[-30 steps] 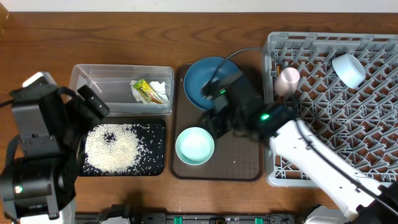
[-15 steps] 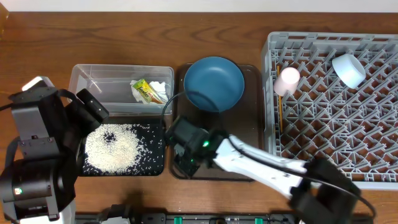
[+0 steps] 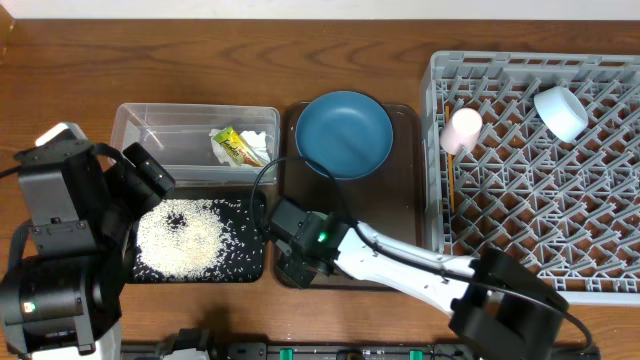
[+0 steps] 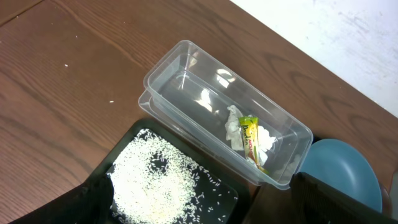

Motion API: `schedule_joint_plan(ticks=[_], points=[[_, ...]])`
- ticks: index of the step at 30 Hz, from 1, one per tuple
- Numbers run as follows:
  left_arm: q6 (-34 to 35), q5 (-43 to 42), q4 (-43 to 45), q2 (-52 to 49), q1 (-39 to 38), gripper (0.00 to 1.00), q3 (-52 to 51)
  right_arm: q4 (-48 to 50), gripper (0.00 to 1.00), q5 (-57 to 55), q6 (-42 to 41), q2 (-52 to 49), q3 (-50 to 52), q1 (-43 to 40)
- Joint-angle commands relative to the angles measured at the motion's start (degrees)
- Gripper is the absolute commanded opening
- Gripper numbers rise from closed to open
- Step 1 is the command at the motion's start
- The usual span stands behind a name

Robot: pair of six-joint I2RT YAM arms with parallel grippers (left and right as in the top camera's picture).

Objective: Sort waste into correct bins and load items into the dishwasher rack
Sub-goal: 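Grasp the green bowl on the brown tray with the right gripper, then lift the green bowl and carry it to the rack's back edge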

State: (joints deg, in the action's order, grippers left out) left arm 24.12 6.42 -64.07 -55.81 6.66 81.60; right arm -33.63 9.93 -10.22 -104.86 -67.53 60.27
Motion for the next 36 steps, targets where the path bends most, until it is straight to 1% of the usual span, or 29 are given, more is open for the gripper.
schedule_joint_plan(ticks=[1, 9, 13, 16, 17, 19, 21, 27, 31, 34, 36], points=[[-0.52, 0.72, 0.02, 0.09, 0.28, 0.93, 0.98, -0.02, 0.01, 0.57, -0.24, 2.03, -0.28, -1.42], [-0.52, 0.72, 0.04, 0.09, 0.28, 0.94, 0.98, -0.39, 0.01, 0.59, -0.26, 14.45, -0.28, -6.25], [-0.52, 0.72, 0.04, 0.09, 0.28, 0.93, 0.98, -0.94, 0.01, 1.09, -0.44, 21.66, -0.28, -12.17], [-0.52, 0.72, 0.04, 0.09, 0.28, 0.94, 0.98, -1.55, 0.01, 2.19, -0.17, 26.82, -0.28, -19.82], [-0.52, 0.72, 0.04, 0.09, 0.28, 0.93, 0.98, -1.51, 0.01, 4.24, 0.70, 27.89, -0.28, -22.38], [-0.52, 0.72, 0.02, 0.09, 0.28, 0.93, 0.98, -0.81, 0.01, 12.26, 3.02, 29.88, -0.28, -29.29], [-0.52, 0.72, 0.04, 0.09, 0.28, 0.94, 0.98, 0.33, 0.01, 20.22, 3.50, 30.82, -0.28, -36.28], [-0.52, 0.72, 0.04, 0.09, 0.28, 0.94, 0.98, 6.45, 0.01, 42.36, 3.26, 29.24, -0.28, -58.31], [-0.52, 0.72, 0.02, 0.09, 0.28, 0.94, 0.98, 16.39, 0.01, 54.77, -0.90, 25.14, -0.28, -70.01], [-0.52, 0.72, 0.04, 0.09, 0.28, 0.94, 0.98, 25.68, 0.01, 58.60, -5.44, 20.94, -0.28, -75.28], [-0.52, 0.72, 0.02, 0.09, 0.28, 0.94, 0.98, 32.50, 0.01, 60.00, -8.59, 17.64, -0.28, -77.29]])
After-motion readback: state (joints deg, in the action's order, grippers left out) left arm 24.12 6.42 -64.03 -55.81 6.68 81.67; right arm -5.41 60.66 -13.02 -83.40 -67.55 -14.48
